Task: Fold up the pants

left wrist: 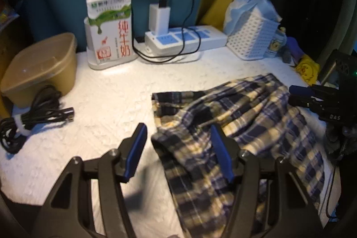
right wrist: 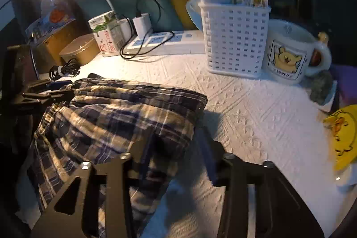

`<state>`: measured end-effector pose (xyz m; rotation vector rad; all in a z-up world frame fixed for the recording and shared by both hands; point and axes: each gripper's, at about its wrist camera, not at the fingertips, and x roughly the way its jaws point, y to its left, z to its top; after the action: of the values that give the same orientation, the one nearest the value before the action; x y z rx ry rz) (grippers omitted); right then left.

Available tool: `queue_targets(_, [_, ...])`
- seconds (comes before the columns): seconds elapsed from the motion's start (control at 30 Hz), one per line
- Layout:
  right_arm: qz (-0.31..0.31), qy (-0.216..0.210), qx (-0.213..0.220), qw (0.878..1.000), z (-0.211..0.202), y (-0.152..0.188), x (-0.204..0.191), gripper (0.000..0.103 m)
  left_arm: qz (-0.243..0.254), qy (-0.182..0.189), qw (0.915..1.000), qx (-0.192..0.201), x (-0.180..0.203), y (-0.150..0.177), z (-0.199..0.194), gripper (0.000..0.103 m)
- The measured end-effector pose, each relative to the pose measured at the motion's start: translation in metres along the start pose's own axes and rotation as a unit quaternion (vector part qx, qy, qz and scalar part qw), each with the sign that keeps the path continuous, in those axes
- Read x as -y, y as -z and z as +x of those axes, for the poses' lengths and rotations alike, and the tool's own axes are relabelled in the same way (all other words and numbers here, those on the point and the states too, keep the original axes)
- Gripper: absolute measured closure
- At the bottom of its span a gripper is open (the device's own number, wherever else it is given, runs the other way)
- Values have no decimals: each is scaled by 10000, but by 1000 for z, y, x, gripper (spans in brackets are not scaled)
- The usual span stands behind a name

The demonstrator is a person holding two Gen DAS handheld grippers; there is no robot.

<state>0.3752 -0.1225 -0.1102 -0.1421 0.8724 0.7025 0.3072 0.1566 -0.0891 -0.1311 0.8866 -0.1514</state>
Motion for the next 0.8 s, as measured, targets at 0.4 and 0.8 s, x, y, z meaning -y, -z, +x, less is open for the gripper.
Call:
queue_targets(0.4, [130,-622,-220,9977,36,-13,13,52,-131,531,9983,-193,-10,-3,27,41])
queue_targets(0.8, [200,-939,-80,9954,44,-19,12,81,118,909,9958,20,11,3,23,76])
